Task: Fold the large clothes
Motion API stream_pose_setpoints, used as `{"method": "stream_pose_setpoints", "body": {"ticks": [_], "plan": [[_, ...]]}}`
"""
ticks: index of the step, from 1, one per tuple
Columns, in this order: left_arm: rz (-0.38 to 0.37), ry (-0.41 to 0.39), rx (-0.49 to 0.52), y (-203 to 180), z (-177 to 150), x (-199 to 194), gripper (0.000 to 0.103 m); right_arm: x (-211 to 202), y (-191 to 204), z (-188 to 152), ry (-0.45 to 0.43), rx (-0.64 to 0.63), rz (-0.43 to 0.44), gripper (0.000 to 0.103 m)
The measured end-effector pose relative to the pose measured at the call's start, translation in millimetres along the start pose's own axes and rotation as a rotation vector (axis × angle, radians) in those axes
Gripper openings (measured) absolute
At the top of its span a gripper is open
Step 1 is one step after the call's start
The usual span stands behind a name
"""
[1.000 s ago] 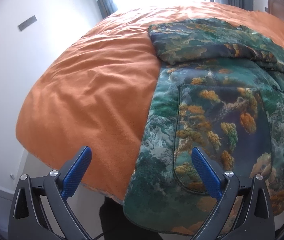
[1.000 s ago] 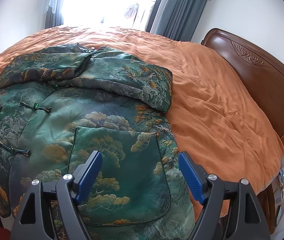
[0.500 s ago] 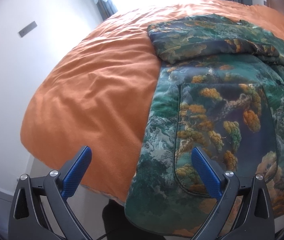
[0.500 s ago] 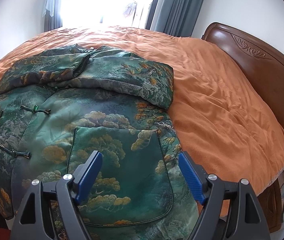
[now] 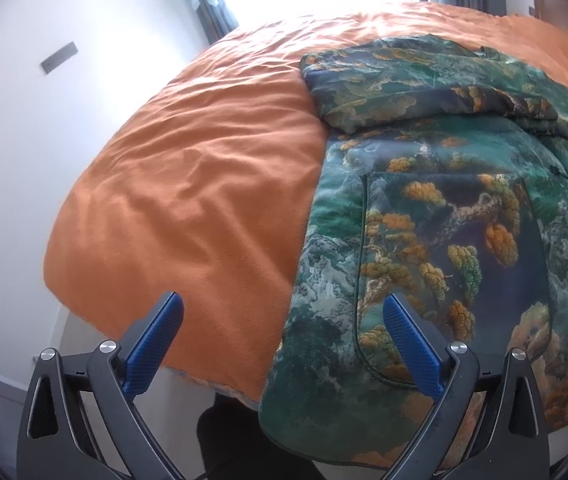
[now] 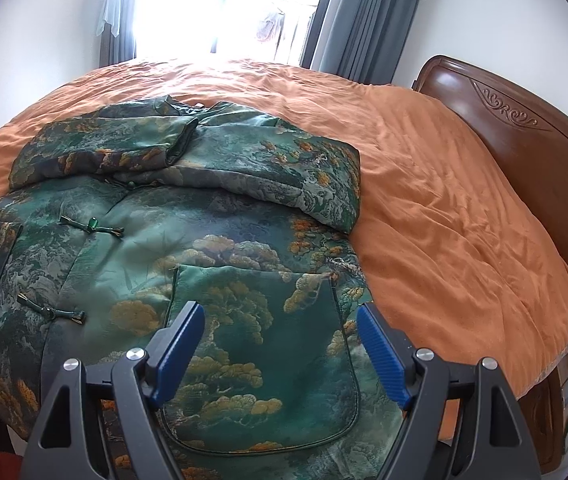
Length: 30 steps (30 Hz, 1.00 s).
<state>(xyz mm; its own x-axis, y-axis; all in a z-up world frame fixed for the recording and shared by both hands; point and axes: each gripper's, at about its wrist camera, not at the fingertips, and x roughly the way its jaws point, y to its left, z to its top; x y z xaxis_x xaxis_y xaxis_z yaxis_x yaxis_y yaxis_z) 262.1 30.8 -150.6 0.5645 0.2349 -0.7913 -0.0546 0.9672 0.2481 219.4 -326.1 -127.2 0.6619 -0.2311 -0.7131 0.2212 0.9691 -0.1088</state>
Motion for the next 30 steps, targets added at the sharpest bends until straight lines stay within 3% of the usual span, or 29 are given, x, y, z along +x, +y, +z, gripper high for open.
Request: {"method": "stream_pose_setpoints", "body": {"ticks": [10,13,16,19,21,24,26,30], "plan": [[0.003,0.001,0.013,0,0,0,0.100,2,-5,-1,0.008,0.009,0.000,0.080],[-0.005,0.010,0.031,4,-3,3,0.100,5,-16,-3,0.026,0.022,0.039,0.080],[-0.103,0.043,0.016,24,-9,15,0.100,11,-42,-8,0.062,0.044,0.072,0.080],[-0.306,0.105,-0.039,45,-21,34,0.101,19,-82,-20,0.111,0.091,0.111,0.080],[-0.438,0.146,-0.047,49,-29,48,0.101,23,-109,-32,0.142,0.158,0.224,0.080],[-0.485,0.170,-0.066,48,-35,63,0.103,38,-130,-52,0.196,0.270,0.399,0.080],[-0.503,0.174,-0.067,49,-34,68,0.103,51,-129,-62,0.231,0.289,0.462,0.081],[-0.501,0.193,-0.049,49,-35,69,0.103,68,-115,-75,0.275,0.223,0.441,0.082]]}}
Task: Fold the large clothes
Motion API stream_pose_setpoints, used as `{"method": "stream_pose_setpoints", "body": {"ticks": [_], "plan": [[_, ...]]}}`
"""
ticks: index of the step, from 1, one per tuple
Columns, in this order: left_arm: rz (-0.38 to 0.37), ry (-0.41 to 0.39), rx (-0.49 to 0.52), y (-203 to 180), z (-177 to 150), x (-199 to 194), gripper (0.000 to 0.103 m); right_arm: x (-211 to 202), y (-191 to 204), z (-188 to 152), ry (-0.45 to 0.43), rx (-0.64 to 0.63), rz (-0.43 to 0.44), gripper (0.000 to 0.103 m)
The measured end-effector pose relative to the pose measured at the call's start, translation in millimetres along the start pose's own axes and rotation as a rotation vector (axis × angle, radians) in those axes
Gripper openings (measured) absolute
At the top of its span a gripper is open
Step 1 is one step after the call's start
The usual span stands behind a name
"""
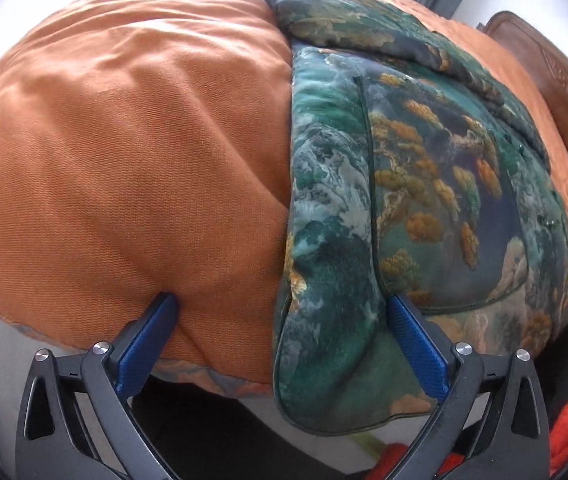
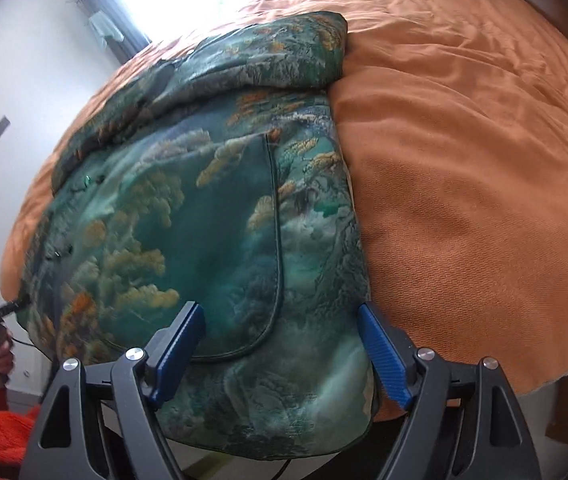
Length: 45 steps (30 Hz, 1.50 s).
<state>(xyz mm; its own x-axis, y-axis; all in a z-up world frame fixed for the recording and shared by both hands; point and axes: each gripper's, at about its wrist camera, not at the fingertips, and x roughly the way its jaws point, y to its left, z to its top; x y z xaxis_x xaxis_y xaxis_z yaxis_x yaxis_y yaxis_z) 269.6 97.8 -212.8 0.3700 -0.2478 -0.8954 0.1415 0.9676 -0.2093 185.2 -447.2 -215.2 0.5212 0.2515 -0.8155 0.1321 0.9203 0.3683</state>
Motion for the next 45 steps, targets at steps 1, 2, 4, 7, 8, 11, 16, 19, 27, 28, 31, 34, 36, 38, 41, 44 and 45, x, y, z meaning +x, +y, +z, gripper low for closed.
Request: {"method": "stream_pose_setpoints", "body": {"ticks": [1,2,4,7,8,11,16,19,27,28,31,34,36,38,41,44,45], "plan": [[0.005,0.012,0.010,-3,-1,1,0.103,1,1,0,0.001,-0.010,-0.017,0.084],[0.004,0.026,0.017,-5,-2,2,0.103,3,-1,0,0.014,-0.006,-0.028,0.085],[-0.028,0.077,0.034,-13,-4,4,0.103,10,-6,-1,0.060,0.043,0.019,0.085],[-0.063,0.130,0.058,-26,-8,1,0.081,9,3,0,0.098,0.035,0.083,0.042],[-0.075,0.151,0.061,-29,-9,0,0.057,5,8,1,0.102,0.012,0.088,0.033],[-0.056,0.164,0.055,-33,-9,-10,0.016,-8,16,5,0.100,0.003,0.106,0.020],[-0.048,0.111,0.069,-39,-10,-50,0.008,-39,34,10,0.067,-0.026,0.136,0.017],[-0.055,0.086,0.090,-41,-21,-75,0.008,-56,37,8,0.061,-0.040,0.152,0.017],[-0.205,0.063,0.026,-20,-63,-138,0.008,-94,9,-38,0.127,0.112,0.322,0.017],[-0.233,0.038,0.005,-17,-57,-148,0.008,-99,7,-39,0.129,0.126,0.357,0.017],[-0.328,-0.074,-0.061,-10,-23,-179,0.008,-120,2,-22,0.063,0.171,0.448,0.017],[-0.371,-0.165,-0.085,-5,35,-193,0.008,-135,2,23,-0.031,0.168,0.523,0.017],[-0.346,-0.212,-0.074,-4,74,-194,0.008,-134,3,60,-0.088,0.156,0.532,0.017],[-0.321,-0.240,-0.068,-6,115,-182,0.008,-128,-1,100,-0.133,0.156,0.536,0.017],[-0.274,-0.240,-0.085,-11,181,-149,0.008,-91,-4,167,-0.149,0.207,0.567,0.017],[-0.230,-0.210,-0.130,-17,232,-102,0.008,-44,-17,220,-0.137,0.271,0.557,0.017],[-0.214,-0.198,-0.139,-18,240,-91,0.008,-27,-17,235,-0.127,0.303,0.553,0.017]]}}
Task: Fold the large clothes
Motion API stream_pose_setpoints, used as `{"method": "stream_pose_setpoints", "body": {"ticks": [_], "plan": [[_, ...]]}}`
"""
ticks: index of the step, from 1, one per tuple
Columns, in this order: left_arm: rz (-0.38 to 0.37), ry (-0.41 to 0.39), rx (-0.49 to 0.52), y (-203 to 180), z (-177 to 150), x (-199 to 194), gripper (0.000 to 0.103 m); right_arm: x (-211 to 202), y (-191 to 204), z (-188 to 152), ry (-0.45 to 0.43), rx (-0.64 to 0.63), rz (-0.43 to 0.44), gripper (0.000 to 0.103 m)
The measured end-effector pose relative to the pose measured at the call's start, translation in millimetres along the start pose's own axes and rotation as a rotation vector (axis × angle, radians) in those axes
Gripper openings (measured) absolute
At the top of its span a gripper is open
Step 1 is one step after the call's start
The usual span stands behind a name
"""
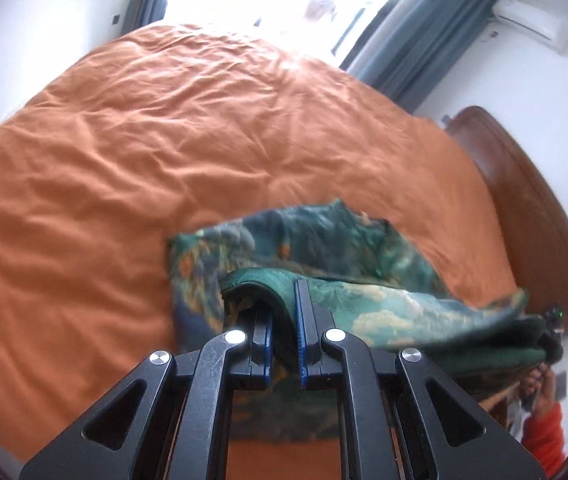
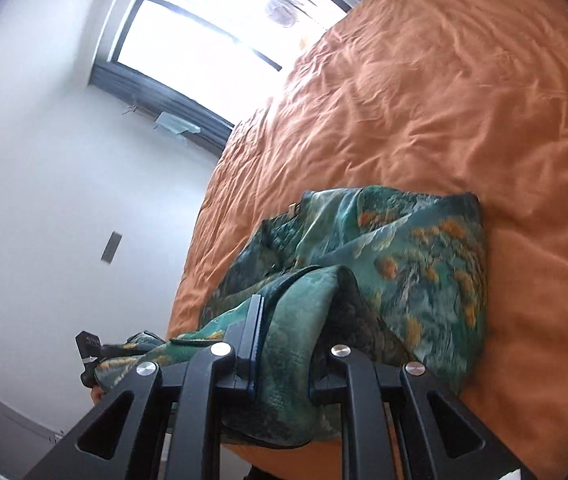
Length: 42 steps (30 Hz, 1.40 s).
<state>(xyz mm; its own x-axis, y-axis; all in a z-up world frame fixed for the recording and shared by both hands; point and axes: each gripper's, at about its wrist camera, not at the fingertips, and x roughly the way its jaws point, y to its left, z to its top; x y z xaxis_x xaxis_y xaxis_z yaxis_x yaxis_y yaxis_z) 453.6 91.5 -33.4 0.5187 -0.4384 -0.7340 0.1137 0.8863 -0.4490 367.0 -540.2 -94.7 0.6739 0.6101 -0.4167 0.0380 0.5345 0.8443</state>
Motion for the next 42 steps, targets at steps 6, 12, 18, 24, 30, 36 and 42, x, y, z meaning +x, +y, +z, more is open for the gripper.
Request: {"method": "stream_pose_setpoints", "body": {"ticks": [6,12,18,24,30,36,42], "plan": [[0.080,0.071,-0.055,8,15,79,0.020,66,-77,27,0.011,0.224,-0.045,0.020],[-0.085,0.058,-0.158,22,33,75,0.080,68,-109,23,-0.078,0.395,0.084,0.070],[-0.108,-0.014,-0.060,21,33,36,0.097,22,-87,42,-0.168,0.262,0.023,0.086],[0.135,0.094,0.117,9,-14,95,0.092,66,-55,30,-0.036,-0.048,-0.185,0.086],[0.217,0.115,0.152,-3,-30,122,0.011,110,-52,9,0.008,-0.152,-0.334,0.027],[0.212,-0.084,0.170,-22,-14,76,0.009,70,-8,7,-0.137,-0.341,-0.460,0.014],[0.356,-0.102,0.243,-24,-17,120,0.009,77,-1,17,-0.187,-0.409,-0.521,0.014]]}}
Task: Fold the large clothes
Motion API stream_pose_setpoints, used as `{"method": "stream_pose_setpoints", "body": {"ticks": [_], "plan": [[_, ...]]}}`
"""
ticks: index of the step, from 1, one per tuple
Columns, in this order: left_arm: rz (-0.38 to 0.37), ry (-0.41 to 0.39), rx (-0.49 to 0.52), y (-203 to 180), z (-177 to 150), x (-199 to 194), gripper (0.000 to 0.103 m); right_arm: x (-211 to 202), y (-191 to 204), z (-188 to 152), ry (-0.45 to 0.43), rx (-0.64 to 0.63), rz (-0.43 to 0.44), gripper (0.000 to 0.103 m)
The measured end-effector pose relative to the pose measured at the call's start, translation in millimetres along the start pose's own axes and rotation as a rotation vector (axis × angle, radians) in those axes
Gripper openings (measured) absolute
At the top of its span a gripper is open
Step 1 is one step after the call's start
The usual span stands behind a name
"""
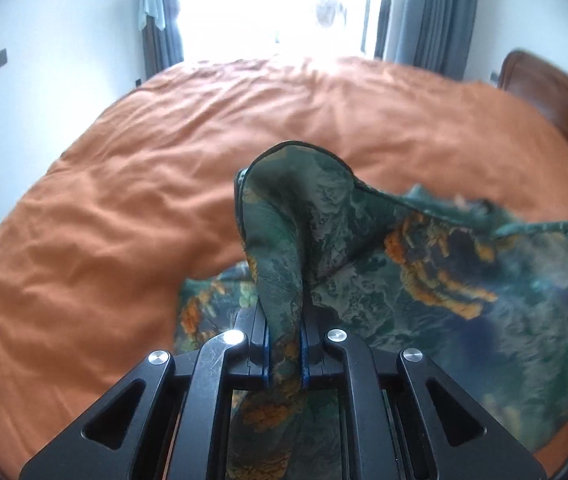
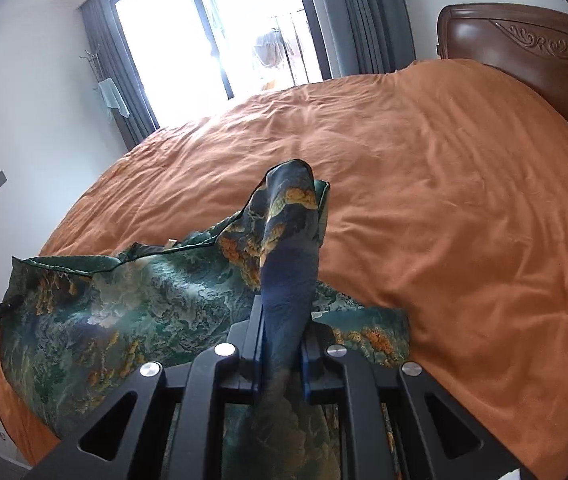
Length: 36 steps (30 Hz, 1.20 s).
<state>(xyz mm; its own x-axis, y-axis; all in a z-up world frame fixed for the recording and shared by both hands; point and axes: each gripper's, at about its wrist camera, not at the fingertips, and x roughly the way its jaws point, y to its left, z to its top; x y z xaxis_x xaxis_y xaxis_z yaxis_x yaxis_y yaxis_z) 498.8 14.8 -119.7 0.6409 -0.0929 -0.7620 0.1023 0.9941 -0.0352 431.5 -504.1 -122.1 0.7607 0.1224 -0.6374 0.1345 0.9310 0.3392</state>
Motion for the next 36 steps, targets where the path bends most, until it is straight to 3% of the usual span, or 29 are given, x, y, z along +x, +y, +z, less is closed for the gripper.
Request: {"method": "stream_pose_setpoints", "body": {"ticks": [5,14,16,18,20,21,22,25,27,31,36], "plan": [[0.019,0.025,0.009,-1,-25,39,0.013,62,-16,-32,0.123,0.010,-0.039,0.015],[-0.053,0.001,-0.060,12,-33,52,0.021,78,-29,-57,0.068,0.071,0.025,0.021],[-0.045,0.005,-0.056,11,-31,45,0.030,78,-32,-59,0.052,0.081,0.038,0.025],[-0.030,0.002,-0.044,10,-27,29,0.069,74,-32,-59,0.044,0.094,0.049,0.029],[-0.032,-0.064,-0.038,7,-26,-1,0.081,64,-34,-56,0.041,0.117,0.046,0.047],[-0.055,-0.096,-0.026,3,-26,-19,0.082,57,-35,-54,0.036,0.125,0.042,0.065],[-0.084,-0.117,-0.006,-4,-25,-36,0.083,46,-35,-53,0.018,0.128,0.045,0.073],[-0.176,-0.155,0.077,-38,-21,-73,0.094,8,-30,-54,-0.057,0.094,0.024,0.073],[-0.254,-0.136,0.163,-76,-16,-80,0.094,-13,-24,-58,-0.083,0.074,0.024,0.073],[-0.320,-0.078,0.274,-150,1,-55,0.094,-42,-6,-69,-0.093,0.067,0.084,0.073],[-0.279,0.019,0.179,-183,31,7,0.092,-75,22,-97,-0.084,0.060,0.190,0.073]]}}
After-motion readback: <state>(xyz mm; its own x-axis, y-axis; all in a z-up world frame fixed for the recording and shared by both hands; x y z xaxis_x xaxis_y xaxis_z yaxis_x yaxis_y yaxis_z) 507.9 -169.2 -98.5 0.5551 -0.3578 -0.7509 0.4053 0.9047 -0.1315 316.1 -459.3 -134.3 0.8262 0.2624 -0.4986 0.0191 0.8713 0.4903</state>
